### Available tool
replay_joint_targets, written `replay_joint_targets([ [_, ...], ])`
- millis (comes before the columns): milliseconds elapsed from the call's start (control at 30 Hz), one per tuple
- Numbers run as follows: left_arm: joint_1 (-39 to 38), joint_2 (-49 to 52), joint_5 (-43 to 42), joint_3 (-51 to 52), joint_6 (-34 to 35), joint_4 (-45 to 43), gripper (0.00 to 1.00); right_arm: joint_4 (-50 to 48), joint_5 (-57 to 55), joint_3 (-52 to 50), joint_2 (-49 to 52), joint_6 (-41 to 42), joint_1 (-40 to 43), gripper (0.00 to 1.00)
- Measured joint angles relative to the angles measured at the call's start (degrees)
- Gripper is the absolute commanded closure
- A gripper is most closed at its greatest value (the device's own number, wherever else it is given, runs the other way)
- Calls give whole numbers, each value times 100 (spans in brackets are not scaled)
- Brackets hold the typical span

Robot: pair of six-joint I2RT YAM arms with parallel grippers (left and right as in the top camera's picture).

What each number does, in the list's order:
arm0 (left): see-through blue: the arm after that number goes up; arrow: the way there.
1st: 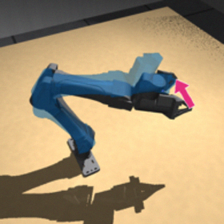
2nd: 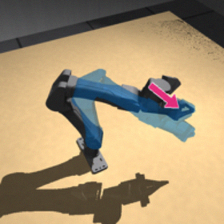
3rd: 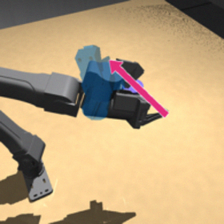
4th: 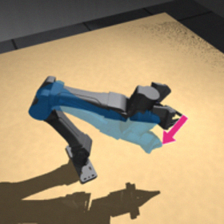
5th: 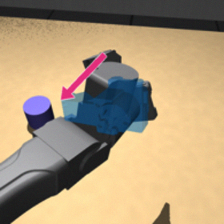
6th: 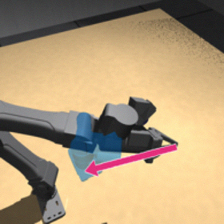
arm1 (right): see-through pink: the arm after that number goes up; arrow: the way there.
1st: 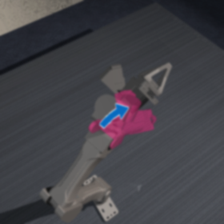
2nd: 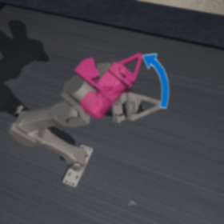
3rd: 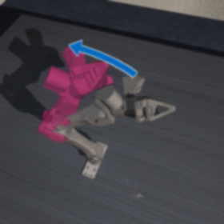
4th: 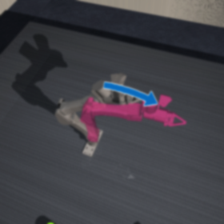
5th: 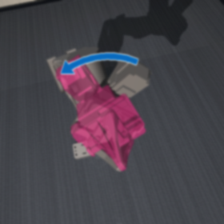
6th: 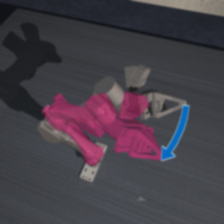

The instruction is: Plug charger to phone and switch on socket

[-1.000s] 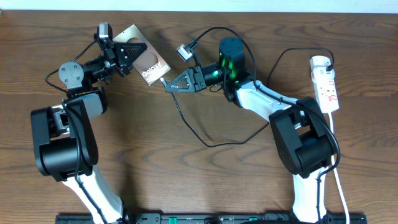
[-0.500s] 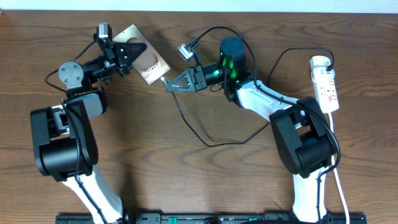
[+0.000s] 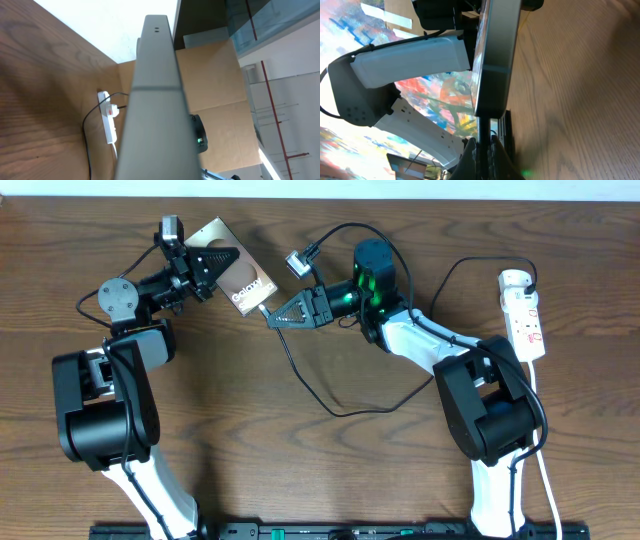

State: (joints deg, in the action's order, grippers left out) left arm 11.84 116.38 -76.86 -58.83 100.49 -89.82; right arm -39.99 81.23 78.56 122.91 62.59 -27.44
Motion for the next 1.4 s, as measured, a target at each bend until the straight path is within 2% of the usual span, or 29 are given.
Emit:
replay_joint_targets([
  [600,0,0,7,0,-304,-2,93,-9,9,0,0,2,0,99],
  [1400,22,0,-79,0,0,0,92,-11,42,0,0,0,0,99],
])
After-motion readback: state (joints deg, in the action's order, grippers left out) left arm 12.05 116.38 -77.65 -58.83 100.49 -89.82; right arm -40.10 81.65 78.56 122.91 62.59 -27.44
